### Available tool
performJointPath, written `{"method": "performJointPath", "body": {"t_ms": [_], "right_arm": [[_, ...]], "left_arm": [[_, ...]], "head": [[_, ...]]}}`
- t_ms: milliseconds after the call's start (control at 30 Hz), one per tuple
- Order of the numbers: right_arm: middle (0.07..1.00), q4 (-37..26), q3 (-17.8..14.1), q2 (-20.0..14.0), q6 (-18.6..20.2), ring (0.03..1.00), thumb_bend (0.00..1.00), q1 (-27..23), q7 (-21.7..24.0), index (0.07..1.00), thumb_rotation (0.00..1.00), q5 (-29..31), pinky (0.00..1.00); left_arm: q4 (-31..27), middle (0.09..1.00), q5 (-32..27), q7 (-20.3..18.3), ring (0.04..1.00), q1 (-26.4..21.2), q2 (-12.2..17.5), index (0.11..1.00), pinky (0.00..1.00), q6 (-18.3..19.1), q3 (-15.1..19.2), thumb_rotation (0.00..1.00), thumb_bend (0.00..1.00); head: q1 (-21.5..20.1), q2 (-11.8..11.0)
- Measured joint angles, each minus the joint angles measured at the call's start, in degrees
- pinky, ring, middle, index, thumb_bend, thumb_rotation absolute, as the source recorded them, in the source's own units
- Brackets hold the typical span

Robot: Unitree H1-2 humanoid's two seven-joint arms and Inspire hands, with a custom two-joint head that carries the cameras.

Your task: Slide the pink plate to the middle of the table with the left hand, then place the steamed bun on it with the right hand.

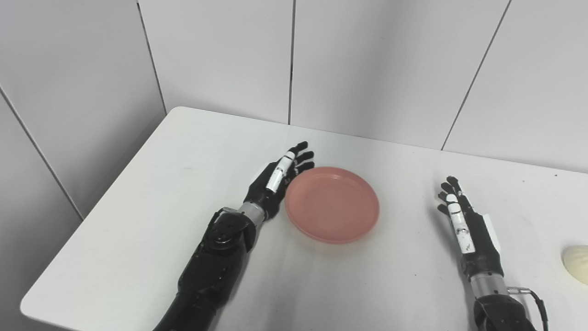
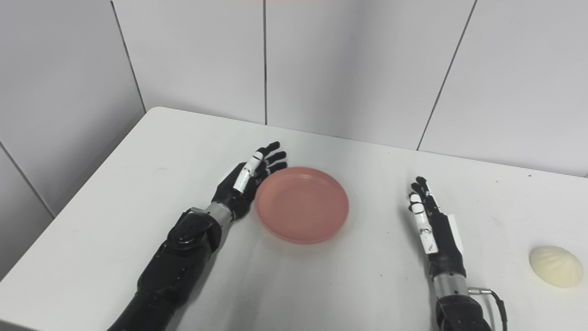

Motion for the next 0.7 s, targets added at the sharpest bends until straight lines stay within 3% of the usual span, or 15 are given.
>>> {"method": "performJointPath", "body": {"t_ms": [267, 700], "right_arm": [[0.921, -0.48, 0.72, 1.1, 0.55, 0.905, 0.2, 0.14, -0.68, 0.941, 1.0, -1.46, 0.87], [0.906, -0.05, 1.05, 1.26, 0.48, 0.889, 0.2, -0.04, -2.27, 0.928, 1.0, -2.82, 0.84]], "left_arm": [[-0.58, 0.9, -0.16, -5.34, 0.887, 1.1, -3.77, 0.892, 0.88, 0.2, -2.38, 1.0, 0.39], [-2.06, 0.894, -1.37, -8.38, 0.884, 2.55, -3.52, 0.892, 0.88, 1.02, -1.98, 1.0, 0.41]], "head": [[-3.07, 0.0], [-5.02, 0.35]]}}
